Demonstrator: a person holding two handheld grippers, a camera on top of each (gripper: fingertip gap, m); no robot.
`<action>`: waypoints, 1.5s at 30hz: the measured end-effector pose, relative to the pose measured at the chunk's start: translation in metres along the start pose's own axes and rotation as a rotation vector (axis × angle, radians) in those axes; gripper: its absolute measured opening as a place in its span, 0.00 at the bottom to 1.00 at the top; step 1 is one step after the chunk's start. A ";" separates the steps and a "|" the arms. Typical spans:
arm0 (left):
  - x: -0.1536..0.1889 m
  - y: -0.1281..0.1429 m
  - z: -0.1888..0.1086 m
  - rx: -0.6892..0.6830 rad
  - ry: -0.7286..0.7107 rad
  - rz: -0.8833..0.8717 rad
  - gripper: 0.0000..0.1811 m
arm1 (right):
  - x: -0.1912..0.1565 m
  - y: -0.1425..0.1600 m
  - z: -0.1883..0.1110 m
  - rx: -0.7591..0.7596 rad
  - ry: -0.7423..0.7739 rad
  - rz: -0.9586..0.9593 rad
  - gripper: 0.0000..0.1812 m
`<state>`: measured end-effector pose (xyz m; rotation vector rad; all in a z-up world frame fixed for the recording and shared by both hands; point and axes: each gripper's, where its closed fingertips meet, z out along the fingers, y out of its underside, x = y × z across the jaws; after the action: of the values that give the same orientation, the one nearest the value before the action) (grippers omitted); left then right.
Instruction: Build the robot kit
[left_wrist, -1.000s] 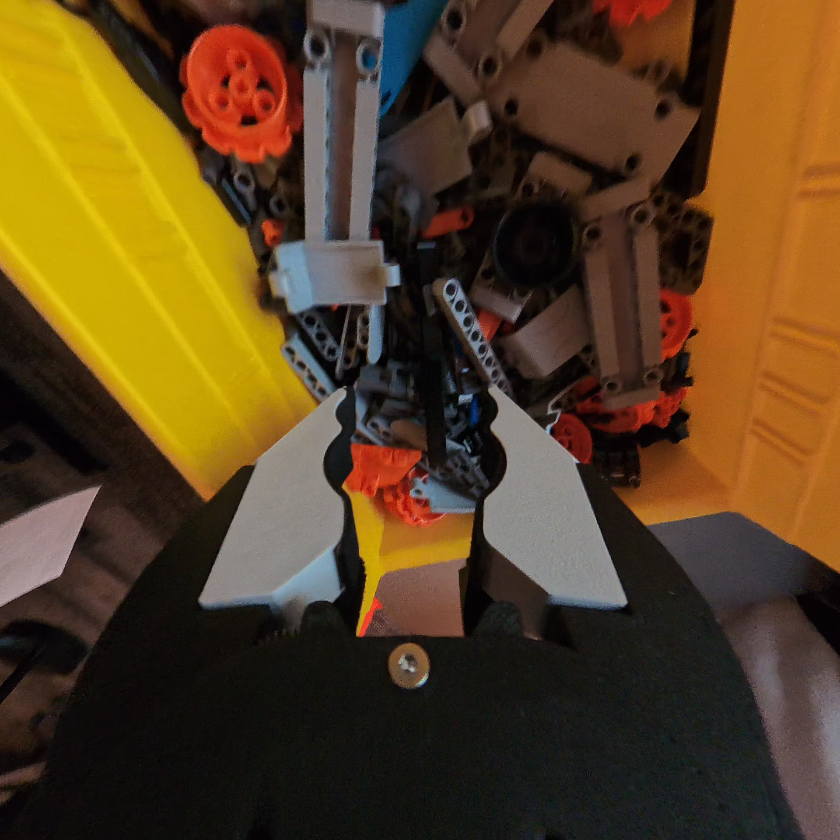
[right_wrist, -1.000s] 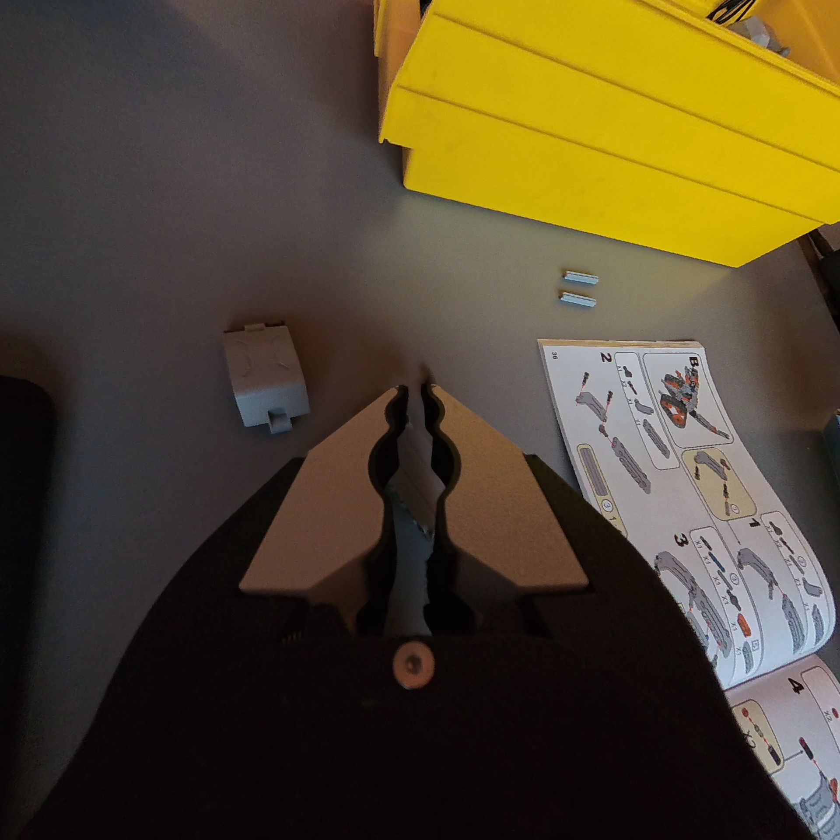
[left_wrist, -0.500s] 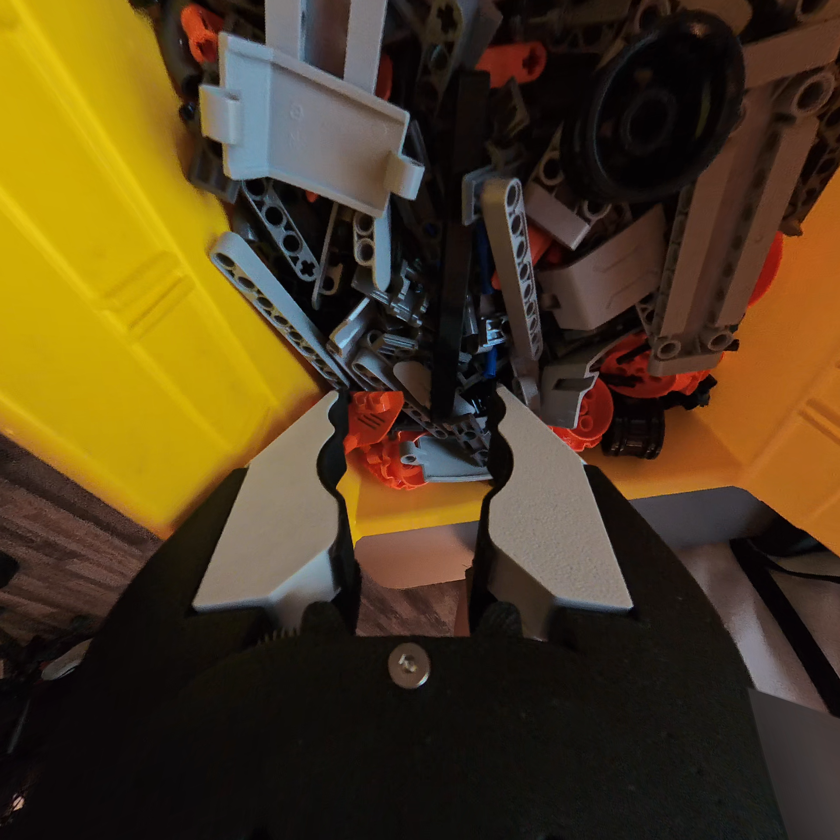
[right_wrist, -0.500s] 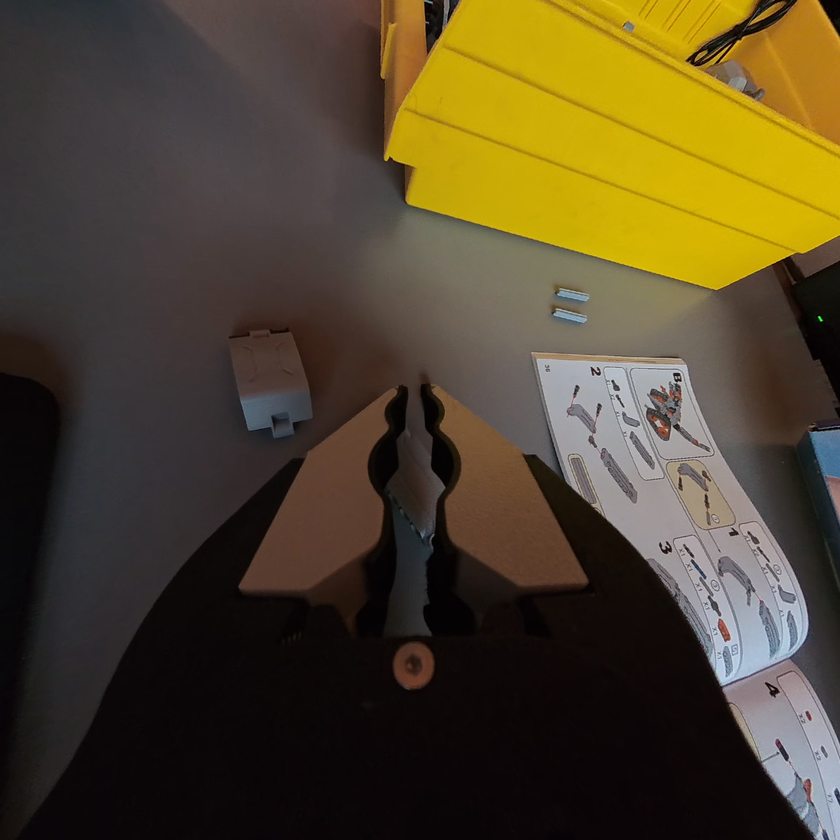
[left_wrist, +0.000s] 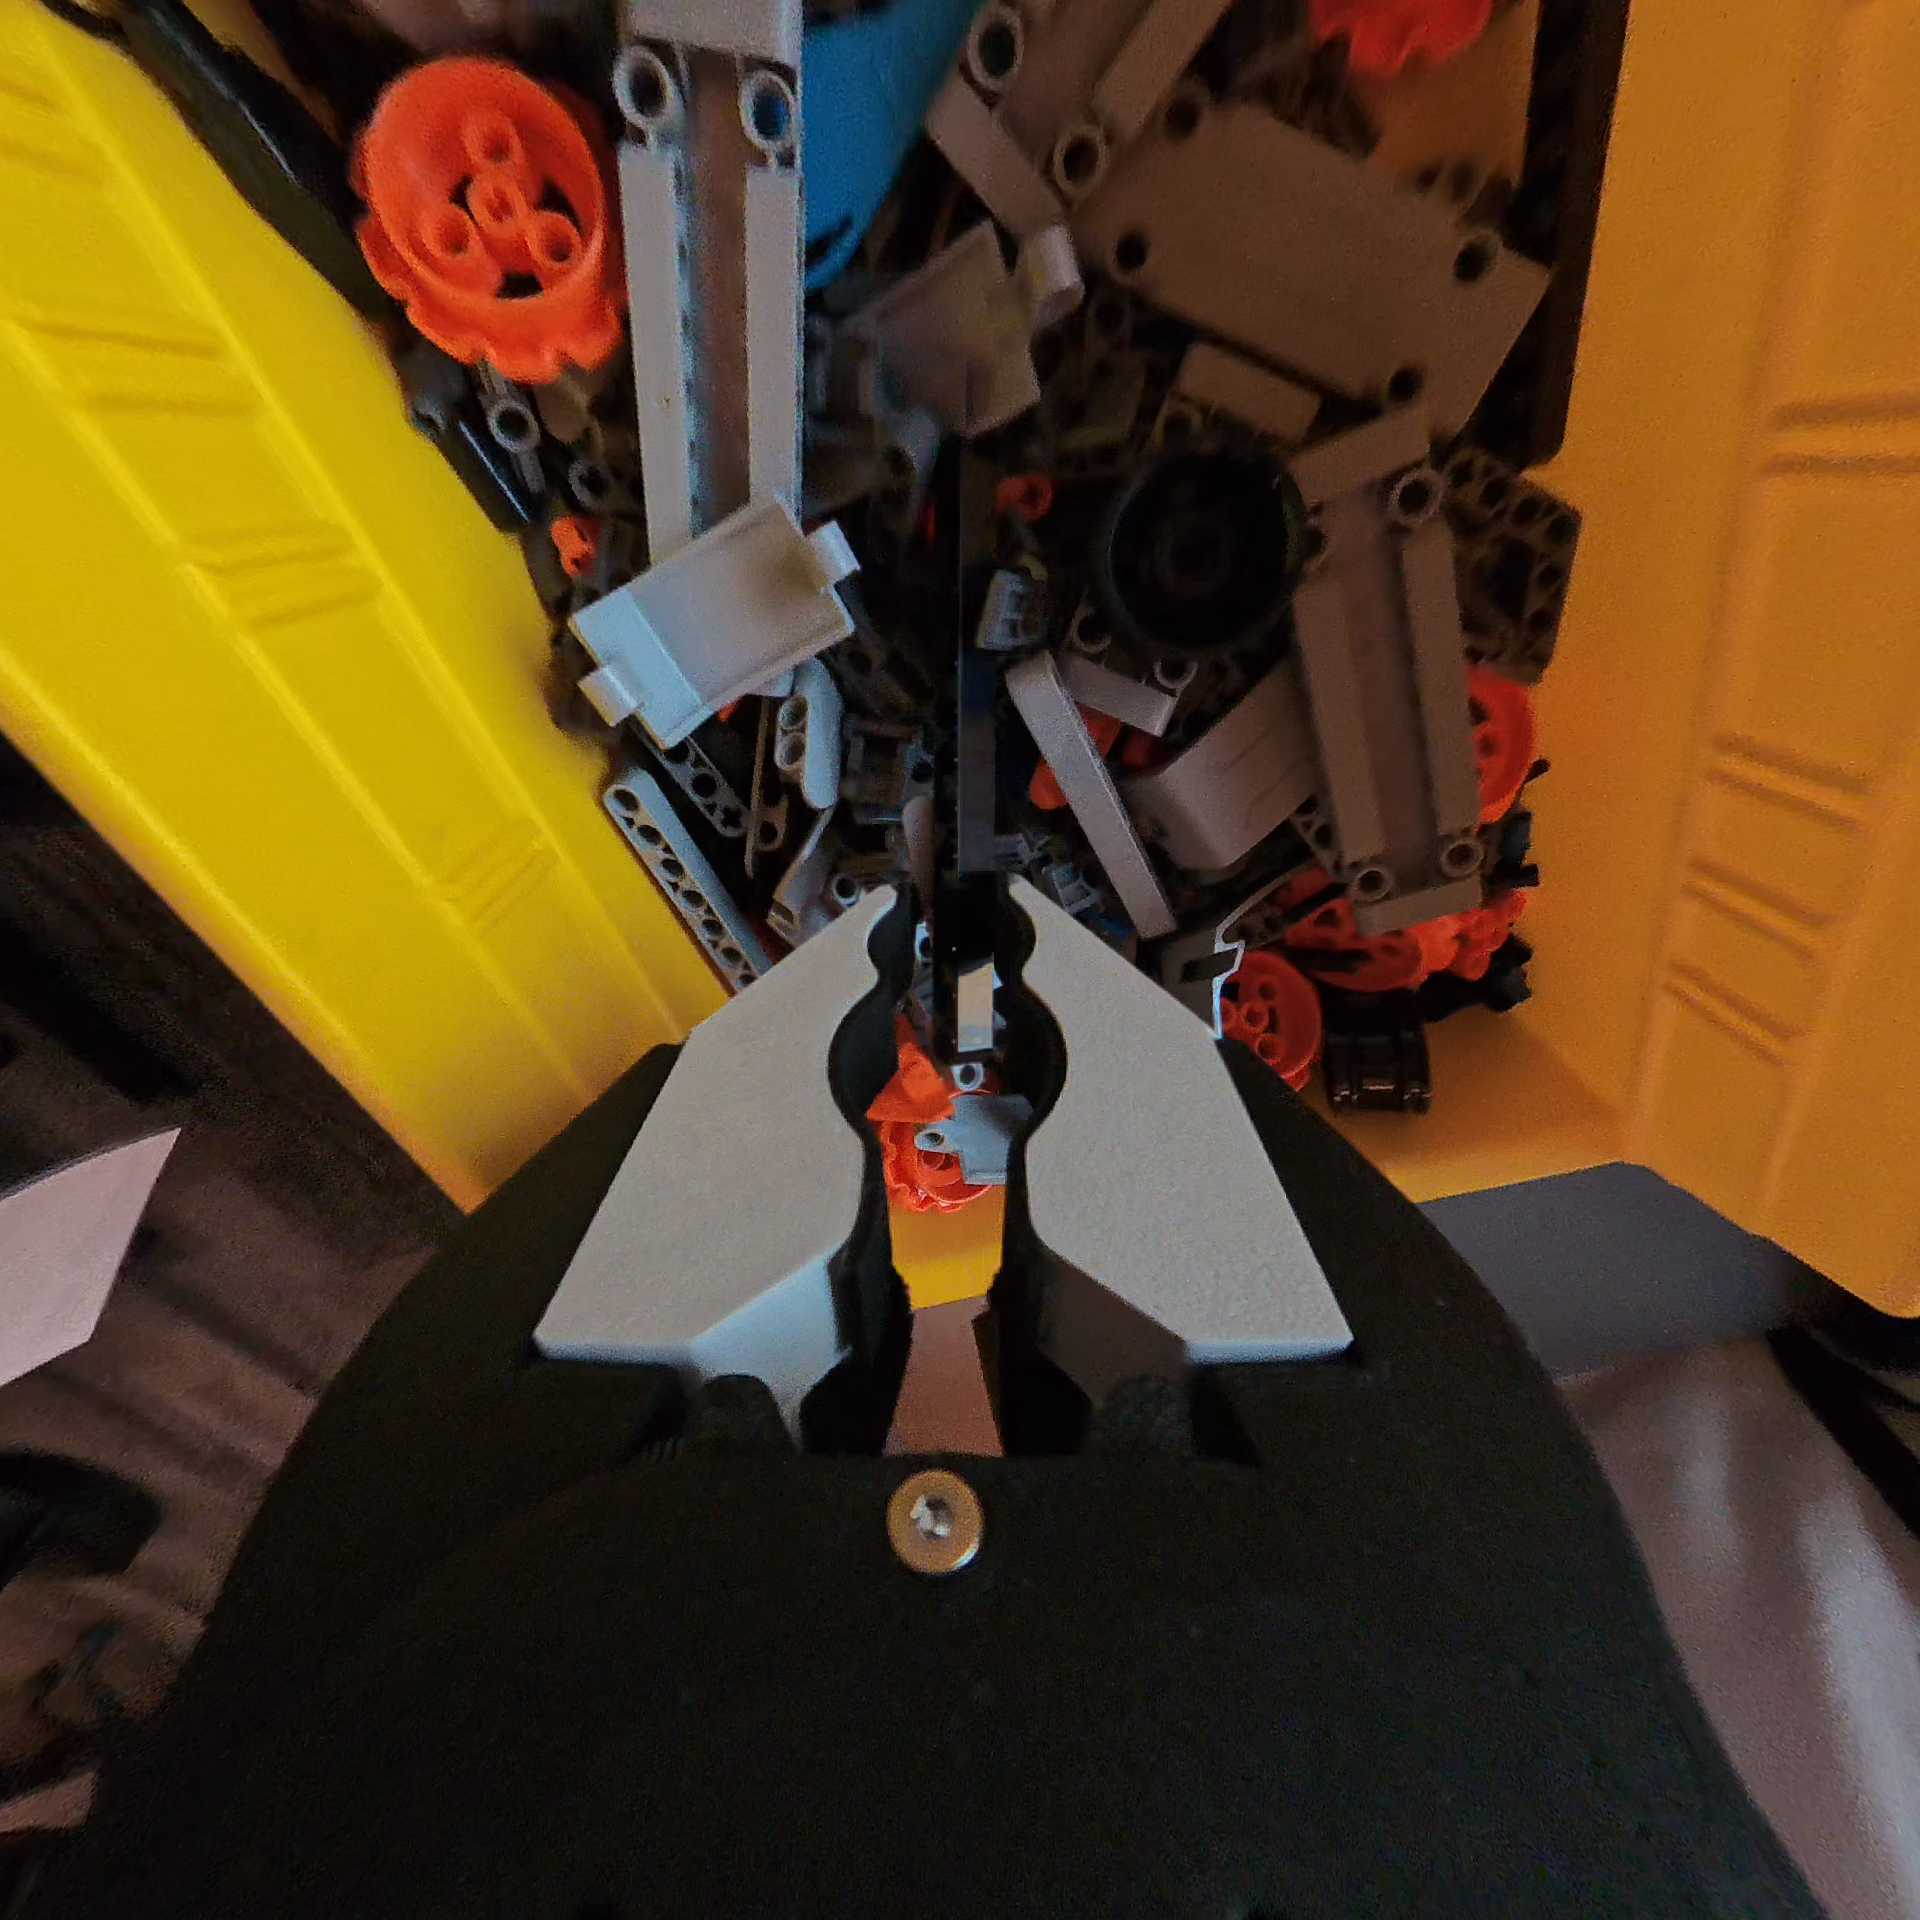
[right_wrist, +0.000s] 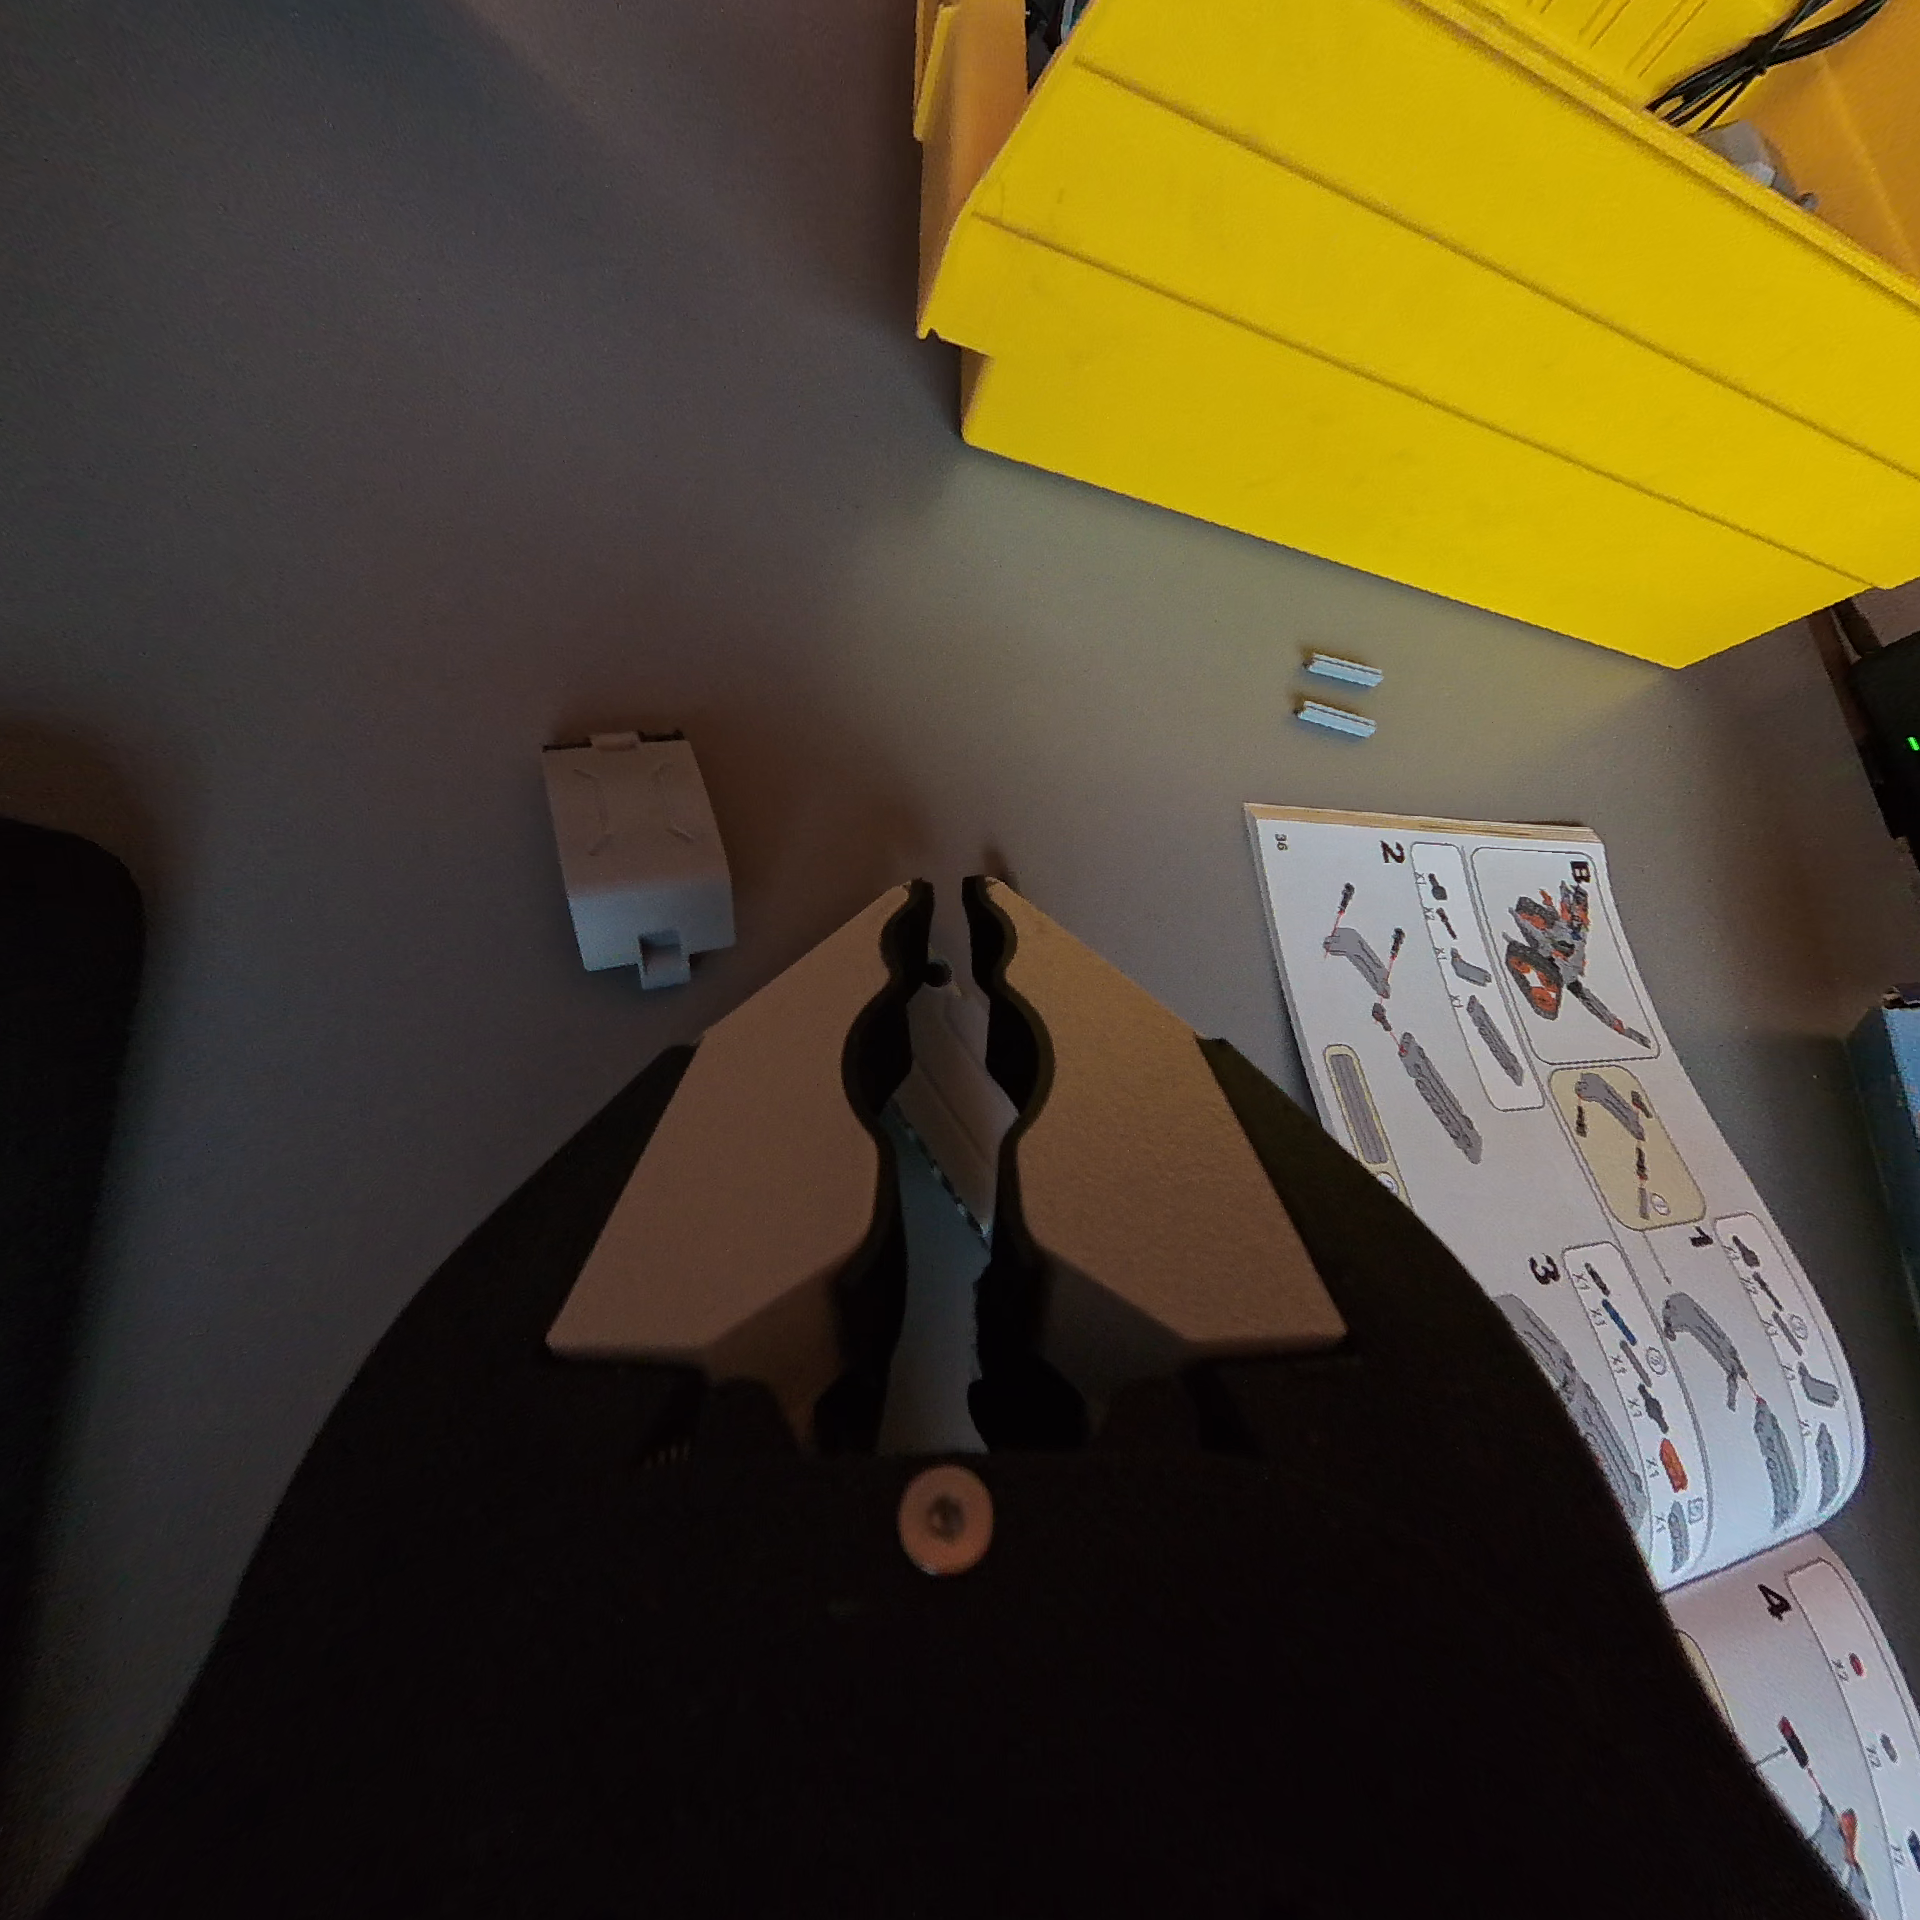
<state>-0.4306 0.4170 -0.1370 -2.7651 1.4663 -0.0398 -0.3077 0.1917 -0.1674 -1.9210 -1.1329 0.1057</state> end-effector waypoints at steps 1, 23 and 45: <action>-0.001 -0.002 -0.001 0.010 -0.003 0.003 0.07 | 0.000 0.000 0.000 0.000 0.001 -0.003 0.04; 0.003 0.064 0.012 -0.231 0.102 -0.134 0.33 | -0.005 0.001 0.001 -0.015 -0.010 -0.046 0.04; 0.013 -0.019 0.022 -0.002 0.233 -0.067 0.07 | -0.009 0.001 0.002 -0.016 -0.023 -0.069 0.03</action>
<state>-0.4069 0.4171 -0.1586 -2.8922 1.4159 -0.3731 -0.3133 0.1862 -0.1727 -1.8963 -1.2175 0.0815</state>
